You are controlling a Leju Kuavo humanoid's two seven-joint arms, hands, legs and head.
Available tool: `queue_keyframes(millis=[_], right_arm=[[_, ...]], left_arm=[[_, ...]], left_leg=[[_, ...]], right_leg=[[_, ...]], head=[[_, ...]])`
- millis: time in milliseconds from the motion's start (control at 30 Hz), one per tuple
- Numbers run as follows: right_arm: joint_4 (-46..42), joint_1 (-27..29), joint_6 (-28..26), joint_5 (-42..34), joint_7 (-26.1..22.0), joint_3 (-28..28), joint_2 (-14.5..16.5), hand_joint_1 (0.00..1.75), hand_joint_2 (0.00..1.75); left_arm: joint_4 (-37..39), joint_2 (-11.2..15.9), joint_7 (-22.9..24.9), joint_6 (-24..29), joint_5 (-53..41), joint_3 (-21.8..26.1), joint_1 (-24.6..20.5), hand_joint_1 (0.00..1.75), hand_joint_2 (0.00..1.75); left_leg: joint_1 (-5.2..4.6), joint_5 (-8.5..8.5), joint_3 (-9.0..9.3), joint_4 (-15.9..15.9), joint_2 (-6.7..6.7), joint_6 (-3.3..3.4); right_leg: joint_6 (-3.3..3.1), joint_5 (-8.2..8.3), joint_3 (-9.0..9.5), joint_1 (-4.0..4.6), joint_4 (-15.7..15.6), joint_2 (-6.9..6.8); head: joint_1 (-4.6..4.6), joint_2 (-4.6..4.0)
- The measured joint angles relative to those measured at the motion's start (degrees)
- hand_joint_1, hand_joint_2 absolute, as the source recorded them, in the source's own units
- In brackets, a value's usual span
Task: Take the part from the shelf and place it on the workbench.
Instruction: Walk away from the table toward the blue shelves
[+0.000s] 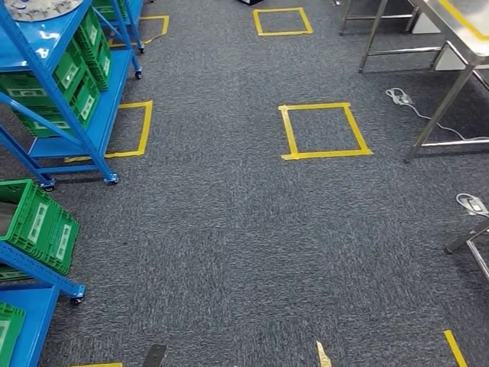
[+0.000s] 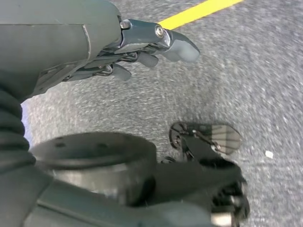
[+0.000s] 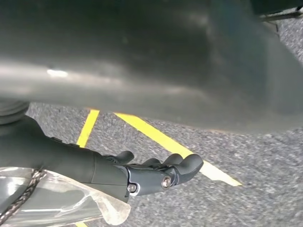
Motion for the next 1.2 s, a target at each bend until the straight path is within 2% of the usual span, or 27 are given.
queue_keyframes(millis=[67, 100, 133, 167, 200, 233, 267, 333, 400, 433, 467, 500, 567, 633, 667, 700, 733, 767, 800, 867, 933, 1000, 1033, 1067, 1133, 1167, 1200], right_arm=[[0.0, -0.1, 0.0, 0.0, 0.0, 0.0, 0.0, 0.0, 0.0], [0.0, 0.0, 0.1, 0.0, -0.1, 0.0, 0.0, 0.0, 0.0], [0.0, 0.1, 0.1, -0.1, 0.0, 0.0, -0.1, 0.0, 0.0], [0.0, 0.2, 0.1, -0.1, 0.0, 0.0, -0.1, 0.0, 0.0], [0.0, 0.2, 0.1, -0.1, 0.0, 0.0, -0.2, 0.0, 0.0], [0.0, 0.3, 0.1, -0.1, 0.0, 0.0, -0.3, 0.0, 0.0], [0.0, 0.2, 0.1, -0.2, 0.0, 0.0, -0.3, 0.0, 0.0], [0.0, 0.1, 0.1, -0.2, 0.0, 0.0, -0.3, 0.0, 0.0], [0.0, 0.1, 0.1, -0.2, 0.1, 0.0, -0.4, 0.0, 0.0], [0.0, 0.1, 0.2, -0.2, 0.2, 0.0, -0.4, 0.0, 0.0], [0.0, 0.1, 0.3, -0.4, 0.3, 0.0, -0.5, 0.0, 0.0], [0.0, 0.1, 0.3, -0.9, 0.1, -0.1, -0.5, 0.0, 0.0], [0.0, 0.2, 0.3, -2.2, -0.9, -0.5, -0.6, 0.0, 0.0], [0.0, 0.5, 0.0, -3.5, -1.9, -1.4, -0.7, 0.0, 0.0], [0.0, 0.7, -0.1, -3.9, -1.9, -1.8, -0.7, 0.0, 0.0], [0.0, 0.8, -0.2, -4.0, -1.5, -2.1, -0.8, 0.0, 0.0], [0.0, 0.8, -0.3, -4.1, -0.8, -2.4, -0.8, 0.0, 0.0], [0.0, 0.7, -0.3, -4.1, 0.0, -2.6, -0.8, 0.0, 0.0], [0.0, 0.7, -0.3, -4.2, 0.6, -2.8, -0.8, 0.0, 0.0], [0.0, 0.7, -0.2, -4.4, 0.7, -3.3, -0.8, 0.0, 0.0], [0.0, 0.7, -0.7, -4.2, -0.3, -3.7, -0.7, 0.0, 0.0], [0.0, 0.5, -1.2, -4.0, -0.9, -3.8, -0.6, 0.0, 0.0], [0.0, 0.3, -1.4, -3.8, -0.9, -3.8, -0.5, 0.0, 0.0], [0.0, 0.2, -1.4, -3.6, -0.7, -3.8, -0.4, 0.0, 0.0], [0.1, 0.2, -0.9, -2.8, 0.5, -3.8, -0.3, 0.0, 0.0], [0.1, 0.2, -0.5, -2.1, 1.5, -3.8, -0.3, 0.0, 0.0], [0.2, 0.3, 0.0, -1.2, 2.4, -3.7, -0.2, 0.0, 0.0]], left_arm=[[0.0, 0.2, 0.3, 0.2, 0.0, 0.1, 0.0, 0.0, 0.0], [0.0, 0.3, 0.4, 0.2, 0.0, 0.1, 0.0, 0.0, 0.0], [0.0, 0.3, 0.4, 0.3, 0.0, 0.1, -0.1, 0.0, 0.0], [0.0, 0.4, 0.4, 0.3, 0.0, 0.1, -0.1, 0.0, 0.0], [0.0, 0.4, 0.4, 0.3, 0.0, 0.1, -0.1, 0.0, 0.0], [0.0, 0.5, 0.4, 0.3, 0.0, 0.1, 0.0, 0.0, 0.0], [0.0, 0.5, 0.4, 0.3, 0.0, 0.1, 0.0, 0.0, 0.0], [0.0, 0.6, 0.4, 0.3, 0.0, 0.1, 0.0, 0.0, 0.0], [0.0, 0.6, 1.0, 0.8, 0.0, 0.1, -0.1, 0.0, 0.0], [0.0, 0.5, 1.6, 1.2, -0.1, 0.1, -0.1, 0.0, 0.0], [0.0, 0.4, 2.4, 1.8, -0.3, 0.1, 0.0, 0.0, 0.0], [0.0, 0.3, 3.1, 2.3, -0.6, 0.1, 0.1, 0.0, 0.0], [0.0, -0.2, 3.2, 3.0, -1.9, 0.0, 0.1, 0.0, 0.0], [0.0, -0.8, 1.4, 3.5, -3.4, -0.4, -0.1, 0.0, 0.0], [0.0, -1.1, 0.3, 3.7, -3.9, -0.7, -0.3, 0.0, 0.0], [0.0, -1.3, -0.5, 4.0, -4.3, -1.0, -0.4, 0.0, 0.0], [0.0, -1.4, -0.8, 4.4, -4.6, -1.3, -0.4, 0.0, 0.0], [0.0, -1.3, -0.4, 4.9, -4.8, -1.5, -0.4, 0.0, 0.0], [0.0, -1.3, 0.5, 5.3, -5.0, -1.7, -0.3, 0.0, 0.0], [0.0, -1.3, 2.1, 5.7, -5.1, -1.8, -0.4, 0.0, 0.0], [0.0, -1.4, 1.5, 5.7, -4.4, -1.8, -0.4, 0.0, 0.0], [0.0, -1.4, 0.3, 5.6, -3.6, -1.8, -0.4, 0.0, 0.0], [0.0, -1.4, 0.0, 5.6, -3.2, -1.7, -0.4, 0.0, 0.0], [0.0, -1.5, 0.0, 5.7, -3.0, -1.7, -0.5, 0.0, 0.0], [0.0, -1.6, 0.3, 5.8, -2.8, -1.7, -0.7, 0.0, 0.0], [0.0, -1.6, 0.5, 6.0, -2.4, -1.6, -0.8, 0.0, 0.0], [0.0, -1.6, 0.8, 6.2, -1.8, -1.4, -0.8, 0.0, 0.0]], left_leg=[[0.23, 0.28, 0.05, -0.3, -1.57, 0.69], [0.3, 0.38, 0.0, -0.3, -2.38, 0.97], [0.28, 0.42, -0.08, -0.3, -3.24, 1.2], [0.23, 0.44, -0.12, -0.3, -4.11, 1.34], [0.18, 0.45, -0.1, -0.3, -5.05, 1.38], [0.14, 0.44, -0.03, -0.3, -5.96, 1.39], [0.12, 0.44, 0.07, -0.3, -6.88, 1.38], [0.08, 0.4, 0.2, -0.2, -8.53, 1.24], [0.15, 0.48, -0.1, 0.0, -9.9, 0.75], [0.25, 0.61, -0.32, 0.0, -10.49, 0.39], [0.39, 0.78, -0.51, -0.1, -11.12, 0.03], [0.46, 0.73, -0.62, 0.0, -11.03, -0.25], [0.34, -0.88, -1.61, 2.3, -8.64, -0.78], [0.46, -4.45, -4.64, 8.9, -5.43, -1.34], [0.67, -5.97, -6.36, 12.6, -4.73, -1.62], [0.9, -6.55, -7.44, 14.9, -4.4, -1.87], [1.11, -6.03, -7.52, 15.3, -4.19, -2.07], [1.29, -4.54, -6.53, 13.5, -3.92, -2.21], [1.4, -2.51, -4.69, 10.0, -3.27, -2.27], [1.1, -0.05, -1.11, 3.0, -0.45, -2.0], [0.63, 0.0, -0.02, 0.3, 1.12, -1.3], [0.55, 0.05, -0.18, 0.0, -0.14, -0.47], [0.59, 0.13, -0.17, -0.1, -0.85, -0.08], [0.68, 0.26, -0.18, -0.2, -1.56, 0.32], [0.75, 0.38, -0.23, -0.3, -3.02, 0.88], [0.71, 0.4, -0.27, -0.3, -3.86, 1.04], [0.66, 0.4, -0.27, -0.3, -4.72, 1.08]], right_leg=[[0.51, -2.17, -1.4, -0.22, 3.1, 3.08], [0.64, -3.92, -3.15, -0.32, 6.6, 5.22], [0.66, -5.61, -5.22, -0.37, 10.6, 6.53], [0.65, -6.82, -7.23, -0.38, 14.3, 7.16], [0.57, -6.87, -8.59, -0.37, 16.2, 7.39], [0.44, -5.75, -8.96, -0.36, 16.0, 7.53], [0.25, -3.63, -8.28, -0.36, 13.7, 7.81], [-0.24, 0.8, -5.38, -0.46, 6.1, 10.06], [-0.6, 2.18, -3.23, -0.53, 1.4, 12.12], [-0.76, 1.97, -2.86, -0.48, 0.8, 12.26], [-0.95, 2.02, -2.57, -0.42, 0.5, 11.77], [-1.23, 2.22, -2.36, -0.44, 0.2, 11.13], [-1.77, 2.53, -1.95, -0.59, -0.4, 9.6], [-2.09, 2.46, -1.71, -0.56, -0.6, 7.69], [-2.15, 2.36, -1.67, -0.52, -0.6, 6.67], [-2.19, 2.24, -1.61, -0.5, -0.6, 5.73], [-2.16, 2.12, -1.52, -0.5, -0.6, 4.93], [-2.06, 1.99, -1.35, -0.53, -0.6, 4.2], [-1.91, 1.81, -1.11, -0.56, -0.6, 3.54], [-1.32, 1.32, -0.75, -0.32, -0.5, 2.38], [-0.66, 0.86, -0.56, 0.01, -0.5, 1.15], [-0.09, 0.45, -0.32, -0.1, -0.4, 0.22], [0.21, -0.12, -0.41, -0.27, 0.1, 1.07], [0.45, -1.22, -1.17, -0.43, 1.8, 2.63], [0.66, -4.63, -4.49, -0.59, 8.5, 6.2], [0.64, -6.2, -6.68, -0.59, 12.6, 6.98], [0.57, -6.97, -8.5, -0.58, 15.7, 7.28]], head=[[0.19, 0.0], [0.33, 0.0], [0.38, 0.0], [0.39, 0.0], [0.39, 0.0], [0.38, 0.0], [0.38, 0.0], [0.37, 0.0], [0.35, 0.0], [0.34, 0.0], [0.32, 0.0], [0.31, 0.0], [0.07, 0.0], [-0.17, 0.0], [-0.18, 0.0], [-0.18, 0.0], [-0.18, 0.0], [-0.2, 0.0], [-0.21, 0.0], [-0.23, 0.0], [-0.03, 0.0], [0.16, 0.0], [0.26, 0.0], [0.38, 0.0], [0.63, 0.0], [0.65, 0.0], [0.64, 0.0]])
